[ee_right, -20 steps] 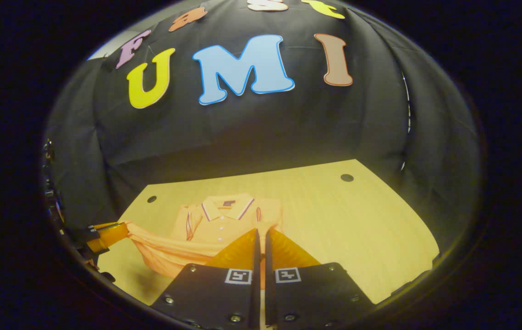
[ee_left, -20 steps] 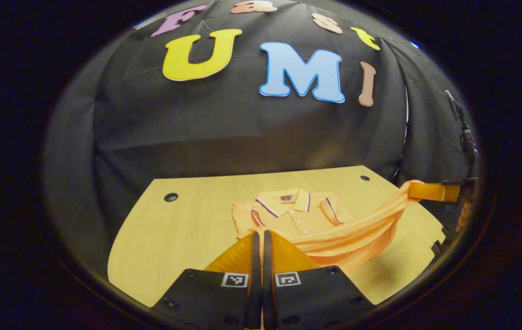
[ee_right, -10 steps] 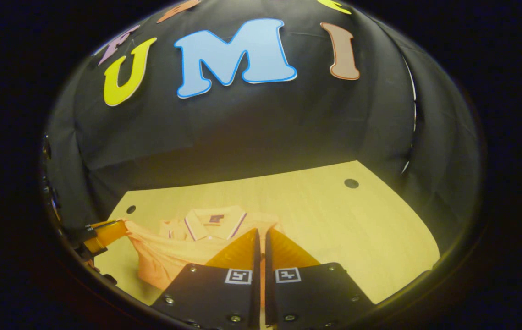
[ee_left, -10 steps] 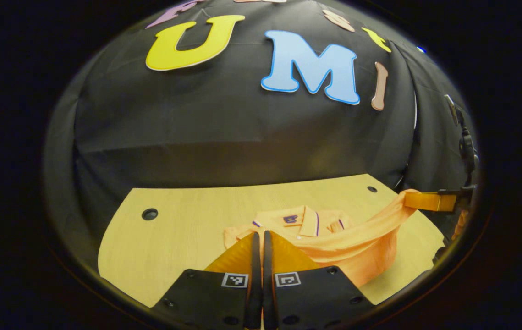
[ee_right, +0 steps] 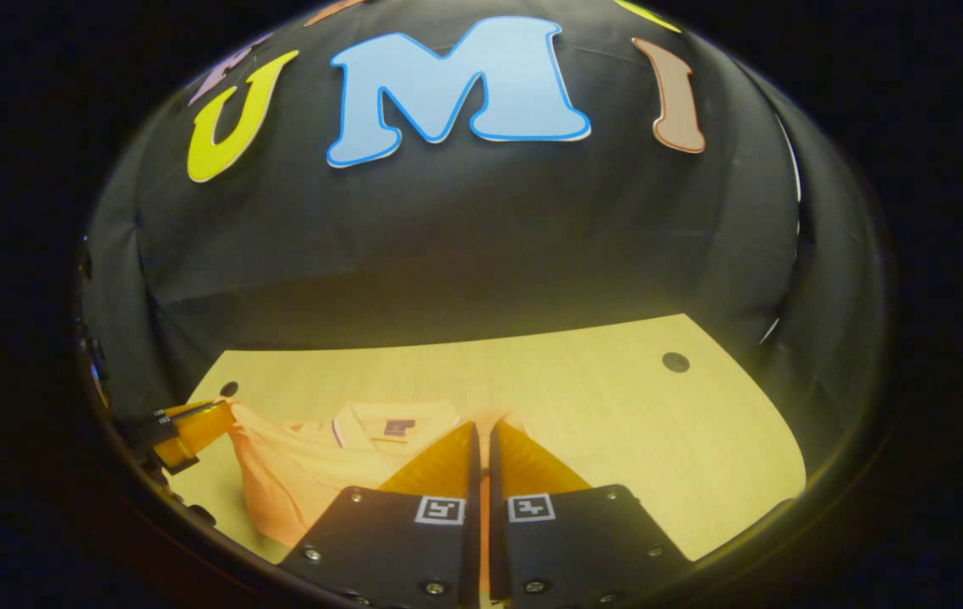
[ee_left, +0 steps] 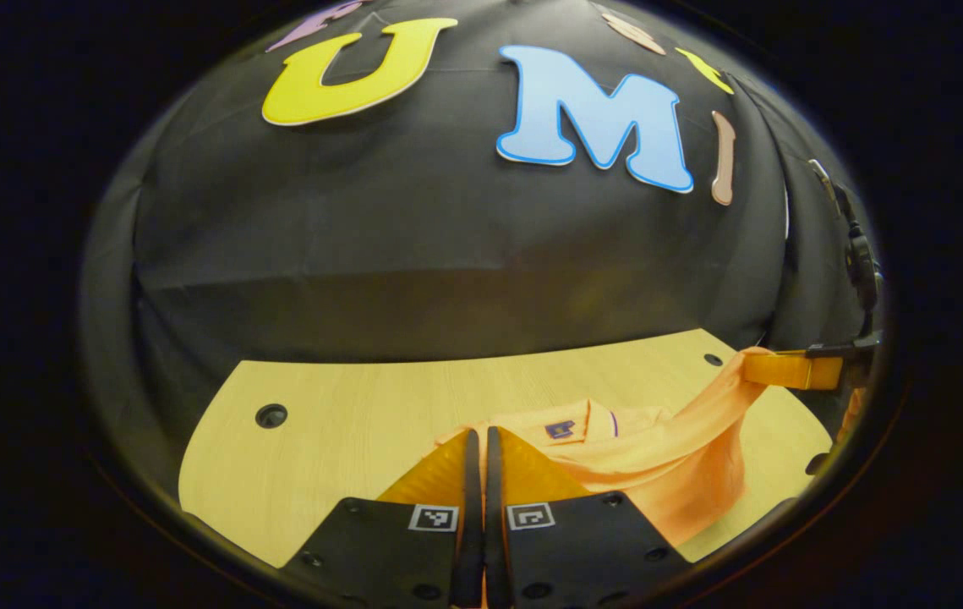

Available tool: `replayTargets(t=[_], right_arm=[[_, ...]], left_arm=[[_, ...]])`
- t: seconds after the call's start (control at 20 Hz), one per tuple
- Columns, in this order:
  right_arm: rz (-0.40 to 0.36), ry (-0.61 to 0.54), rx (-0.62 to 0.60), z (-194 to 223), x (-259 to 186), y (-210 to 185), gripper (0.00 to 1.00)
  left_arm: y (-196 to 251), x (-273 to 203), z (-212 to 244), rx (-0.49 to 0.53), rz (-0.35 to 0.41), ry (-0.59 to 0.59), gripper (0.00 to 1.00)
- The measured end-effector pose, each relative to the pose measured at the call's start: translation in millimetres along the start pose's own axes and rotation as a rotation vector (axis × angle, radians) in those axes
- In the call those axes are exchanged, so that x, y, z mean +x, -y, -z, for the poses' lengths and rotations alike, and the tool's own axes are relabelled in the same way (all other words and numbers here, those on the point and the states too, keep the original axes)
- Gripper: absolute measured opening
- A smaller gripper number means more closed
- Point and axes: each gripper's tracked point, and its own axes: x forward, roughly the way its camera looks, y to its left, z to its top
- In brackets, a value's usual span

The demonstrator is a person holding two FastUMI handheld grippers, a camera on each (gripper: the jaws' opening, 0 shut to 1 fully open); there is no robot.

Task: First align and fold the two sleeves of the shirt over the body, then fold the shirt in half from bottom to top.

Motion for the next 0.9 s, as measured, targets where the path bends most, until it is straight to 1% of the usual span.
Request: replayTargets(t=[0.3, 0.55, 0.65, 0.9], right_arm=[[0.021, -0.012, 0.008, -7.2, 32.7, 6.3, 0.04], [0.032, -0.034, 0.031, -3.9, 64.8, 7.5, 0.05], [0.034, -0.047, 0.038, -3.9, 78.2, 5.9, 0.04], [0.055, -0.079, 0.017, 8.6, 107.5, 4.7, 0.04]], left_arm=[[-4.4, 31.0, -5.4, -0.035, -0.013, 0.018, 0.07], [-13.9, 60.3, -8.5, -0.023, -0.031, 0.037, 0.07], [-18.7, 72.4, -5.0, -0.008, -0.047, 0.036, 0.08], [-29.0, 92.7, 4.8, 0.013, -0.077, 0.035, 0.07]])
